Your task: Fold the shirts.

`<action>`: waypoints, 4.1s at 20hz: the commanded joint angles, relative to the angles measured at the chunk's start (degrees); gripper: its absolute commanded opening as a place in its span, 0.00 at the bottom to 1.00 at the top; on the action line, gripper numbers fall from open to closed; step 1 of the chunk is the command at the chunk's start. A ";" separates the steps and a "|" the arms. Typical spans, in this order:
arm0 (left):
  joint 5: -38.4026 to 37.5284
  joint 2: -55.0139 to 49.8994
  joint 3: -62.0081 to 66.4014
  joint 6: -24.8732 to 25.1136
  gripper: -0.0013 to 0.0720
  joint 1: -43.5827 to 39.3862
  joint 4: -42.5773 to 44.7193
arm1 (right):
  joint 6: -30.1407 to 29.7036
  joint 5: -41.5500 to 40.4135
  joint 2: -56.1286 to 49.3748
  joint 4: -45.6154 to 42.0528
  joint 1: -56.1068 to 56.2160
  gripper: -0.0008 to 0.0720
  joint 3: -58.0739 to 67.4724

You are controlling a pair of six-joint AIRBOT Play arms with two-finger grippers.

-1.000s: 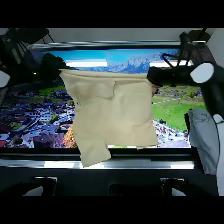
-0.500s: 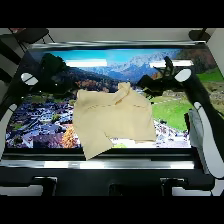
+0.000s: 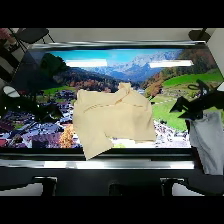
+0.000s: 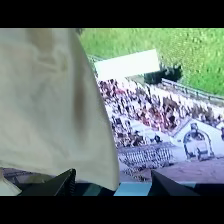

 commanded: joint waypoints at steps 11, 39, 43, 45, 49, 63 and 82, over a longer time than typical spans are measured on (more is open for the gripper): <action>16.92 3.65 -24.09 8.90 0.83 0.37 -12.17 | -0.81 -0.26 3.91 -0.85 -1.51 0.78 -16.33; 45.44 26.95 -6.49 11.82 0.05 -9.73 -19.61 | -6.80 -24.57 14.97 -11.15 17.49 0.07 -2.32; 56.78 41.38 11.26 11.74 0.05 -9.70 -19.56 | -6.64 -44.48 29.57 -9.38 17.49 0.07 18.67; 59.34 46.16 16.20 11.69 0.05 -9.73 -19.37 | -6.45 -43.58 34.93 -7.10 17.49 0.07 24.55; 58.73 52.30 17.66 11.63 0.05 -9.73 -19.39 | -5.53 -35.43 42.99 -7.17 17.49 0.07 25.75; 36.26 35.65 13.18 -2.91 0.05 -9.73 10.80 | -4.74 -12.50 19.82 -7.91 17.49 0.07 24.11; 14.62 -8.81 13.62 -1.51 0.75 -6.40 0.11 | 3.15 -22.34 -17.99 12.48 12.04 0.70 24.50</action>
